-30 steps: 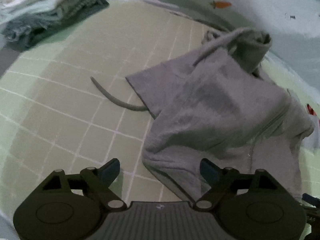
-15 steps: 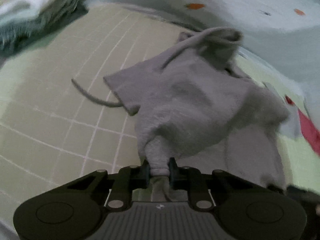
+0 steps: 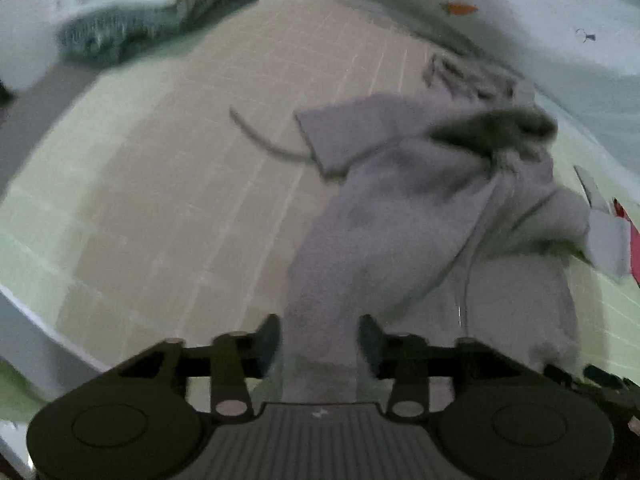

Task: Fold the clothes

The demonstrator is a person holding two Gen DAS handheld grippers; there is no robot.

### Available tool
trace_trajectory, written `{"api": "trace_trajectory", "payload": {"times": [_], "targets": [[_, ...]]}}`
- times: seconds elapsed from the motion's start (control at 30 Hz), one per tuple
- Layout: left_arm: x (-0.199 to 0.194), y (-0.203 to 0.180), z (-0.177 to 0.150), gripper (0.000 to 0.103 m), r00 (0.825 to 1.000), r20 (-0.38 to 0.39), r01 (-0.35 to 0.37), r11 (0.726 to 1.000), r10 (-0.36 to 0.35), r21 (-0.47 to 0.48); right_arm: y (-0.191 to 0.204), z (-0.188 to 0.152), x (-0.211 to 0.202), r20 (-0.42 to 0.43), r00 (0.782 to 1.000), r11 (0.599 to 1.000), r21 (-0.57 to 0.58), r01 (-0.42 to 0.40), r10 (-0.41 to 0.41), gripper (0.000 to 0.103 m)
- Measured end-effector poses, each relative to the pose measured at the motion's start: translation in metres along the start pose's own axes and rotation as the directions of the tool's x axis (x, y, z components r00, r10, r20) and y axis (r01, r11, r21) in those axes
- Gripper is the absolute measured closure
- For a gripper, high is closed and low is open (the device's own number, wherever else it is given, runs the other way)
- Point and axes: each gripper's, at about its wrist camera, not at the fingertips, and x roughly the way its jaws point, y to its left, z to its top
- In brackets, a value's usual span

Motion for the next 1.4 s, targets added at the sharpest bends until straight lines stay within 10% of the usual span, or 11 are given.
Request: {"api": "trace_trajectory", "payload": {"times": [0.07, 0.2, 0.57, 0.83, 1.17, 1.4], "targets": [[-0.01, -0.01, 0.007, 0.015, 0.997, 0.073, -0.024, 0.999, 0.021, 0.036, -0.008, -0.002, -0.001, 0.021, 0.999, 1.0, -0.004, -0.031, 0.031, 0.0], [-0.018, -0.04, 0.021, 0.001, 0.987, 0.163, -0.033, 0.994, 0.016, 0.102, -0.029, 0.003, -0.008, 0.063, 0.992, 0.99, 0.075, -0.117, 0.112, 0.0], [0.029, -0.15, 0.032, 0.0, 0.982, -0.004, 0.188, 0.971, -0.19, 0.148, -0.135, 0.035, -0.022, 0.115, 0.993, 0.953, 0.296, -0.068, 0.036, 0.0], [0.078, -0.193, 0.045, 0.0, 0.992, -0.066, 0.118, 0.967, -0.106, 0.227, -0.19, 0.076, -0.002, 0.188, 0.971, 0.935, 0.345, 0.077, -0.149, 0.001], [0.126, -0.21, 0.066, 0.0, 0.987, -0.155, -0.004, 0.98, 0.036, 0.2, -0.257, 0.145, 0.044, 0.204, 0.957, 0.92, 0.374, 0.12, -0.207, 0.051], [0.147, -0.22, 0.06, 0.0, 0.968, -0.221, -0.057, 0.961, 0.119, 0.272, -0.263, 0.15, 0.063, 0.211, 0.972, 0.939, 0.344, 0.022, -0.1, 0.06]]}}
